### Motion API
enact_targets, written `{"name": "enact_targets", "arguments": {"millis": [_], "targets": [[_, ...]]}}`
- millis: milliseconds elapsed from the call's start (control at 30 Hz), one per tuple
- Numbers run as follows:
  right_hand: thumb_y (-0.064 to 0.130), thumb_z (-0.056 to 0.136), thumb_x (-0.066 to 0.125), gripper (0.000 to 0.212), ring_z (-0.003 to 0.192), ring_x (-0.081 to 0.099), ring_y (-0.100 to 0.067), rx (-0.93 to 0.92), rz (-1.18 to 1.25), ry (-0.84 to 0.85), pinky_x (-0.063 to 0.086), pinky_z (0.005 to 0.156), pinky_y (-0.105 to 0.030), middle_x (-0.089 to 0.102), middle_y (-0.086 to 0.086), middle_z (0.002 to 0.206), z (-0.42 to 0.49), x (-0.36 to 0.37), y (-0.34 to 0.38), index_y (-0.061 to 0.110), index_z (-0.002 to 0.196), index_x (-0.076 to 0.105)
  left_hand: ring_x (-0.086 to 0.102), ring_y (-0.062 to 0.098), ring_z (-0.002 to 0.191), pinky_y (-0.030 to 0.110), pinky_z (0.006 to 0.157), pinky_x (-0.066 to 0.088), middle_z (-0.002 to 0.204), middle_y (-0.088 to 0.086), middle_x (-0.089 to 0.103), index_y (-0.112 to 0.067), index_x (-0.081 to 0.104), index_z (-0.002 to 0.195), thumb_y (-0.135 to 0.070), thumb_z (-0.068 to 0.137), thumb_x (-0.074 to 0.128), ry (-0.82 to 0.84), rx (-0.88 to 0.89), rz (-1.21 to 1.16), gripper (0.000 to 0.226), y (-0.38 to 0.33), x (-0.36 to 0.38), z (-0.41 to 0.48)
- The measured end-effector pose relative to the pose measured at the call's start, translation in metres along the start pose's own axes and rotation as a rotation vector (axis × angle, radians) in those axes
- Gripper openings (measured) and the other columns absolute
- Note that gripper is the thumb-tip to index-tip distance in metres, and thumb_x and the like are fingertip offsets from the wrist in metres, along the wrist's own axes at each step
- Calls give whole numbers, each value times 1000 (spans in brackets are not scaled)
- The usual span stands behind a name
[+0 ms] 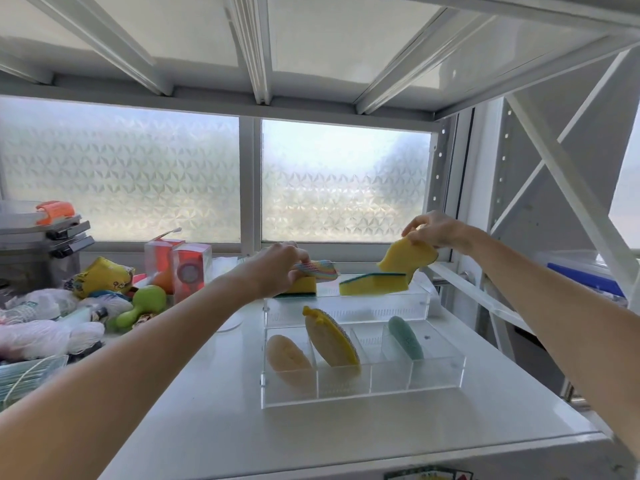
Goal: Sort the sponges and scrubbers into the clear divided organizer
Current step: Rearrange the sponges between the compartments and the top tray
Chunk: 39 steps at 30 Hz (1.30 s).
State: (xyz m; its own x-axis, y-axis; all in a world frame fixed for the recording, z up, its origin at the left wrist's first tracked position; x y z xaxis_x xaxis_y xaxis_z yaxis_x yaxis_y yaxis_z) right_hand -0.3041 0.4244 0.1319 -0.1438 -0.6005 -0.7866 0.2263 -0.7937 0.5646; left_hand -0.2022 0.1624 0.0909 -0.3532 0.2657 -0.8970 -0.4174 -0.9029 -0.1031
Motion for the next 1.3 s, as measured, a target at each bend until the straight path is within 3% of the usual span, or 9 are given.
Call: {"name": "enact_targets", "arguments": {"millis": [200,333,433,633,800,933,1067,1200,1300], "targets": [[21,81,71,36,93,56,-26,-269,-11,-355,52,77,-37,63,-10,105,-58,-64,60,9,114,61,61,26,107,41,96,50,121,10,64,-12,65,122,-14,91,58,-9,7,-5,32,-1,0,1],[22,77,75,32,86,64,-21,-358,-35,-90,54,66,-27,69,-6,95,-115,-37,102,13,106,66,61,27,108,41,97,48,120,10,64,-13,65,123,-16,91,58,-8,-11,-2,32,2,0,3],[25,71,78,34,85,67,-21,-393,-193,72,60,71,-35,71,-6,94,-140,23,107,15,102,69,61,27,106,38,95,48,118,10,66,-13,66,122,-13,90,58,-28,-37,-24,33,2,-1,2],[26,76,72,31,81,59,-25,-442,-409,-94,48,70,-34,56,-5,101,-146,84,94,19,103,58,60,29,108,41,95,48,118,11,64,-13,66,122,-14,89,60,-69,-80,-46,33,5,-7,-3],[30,81,70,27,85,64,-30,-452,-460,-99,48,68,-33,50,-6,105,-150,105,80,12,100,65,60,29,105,32,84,45,119,15,65,-7,64,122,-9,91,55,-69,-97,-43,32,4,-19,4],[48,87,57,39,80,57,-19,-451,-377,-125,47,71,-31,55,-4,105,-150,99,83,13,97,72,62,28,100,36,84,51,119,16,66,-6,64,118,-5,92,50,15,-116,-113,29,10,-26,11],[38,83,67,34,95,58,-17,-568,-245,-262,51,79,-34,62,-1,107,-140,77,114,15,107,65,61,31,109,44,92,51,122,16,64,-6,63,121,-10,94,51,18,-133,-143,30,13,-37,14],[39,73,76,60,109,56,-22,-528,-304,12,50,91,-40,63,-4,119,-99,114,130,13,123,57,61,32,108,47,89,54,120,15,63,-6,64,121,-13,94,52,44,-148,-162,30,15,-42,13],[34,73,77,50,99,58,-21,-525,-346,114,51,83,-35,63,2,107,-84,135,130,15,117,62,60,26,97,36,77,52,110,13,62,-1,63,118,-12,95,50,-20,-152,-200,28,16,-54,15]]}}
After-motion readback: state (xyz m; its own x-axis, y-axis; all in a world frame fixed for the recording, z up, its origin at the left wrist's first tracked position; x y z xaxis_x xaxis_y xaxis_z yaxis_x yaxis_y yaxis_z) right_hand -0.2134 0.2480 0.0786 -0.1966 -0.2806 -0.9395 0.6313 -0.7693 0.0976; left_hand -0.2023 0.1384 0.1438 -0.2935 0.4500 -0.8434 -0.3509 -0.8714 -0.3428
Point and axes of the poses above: each hand's wrist, its own z-axis towards the middle knuckle, its own x-axis out of the palm, y = z × x, the point moved 9 cm from there along z, towards the middle knuckle
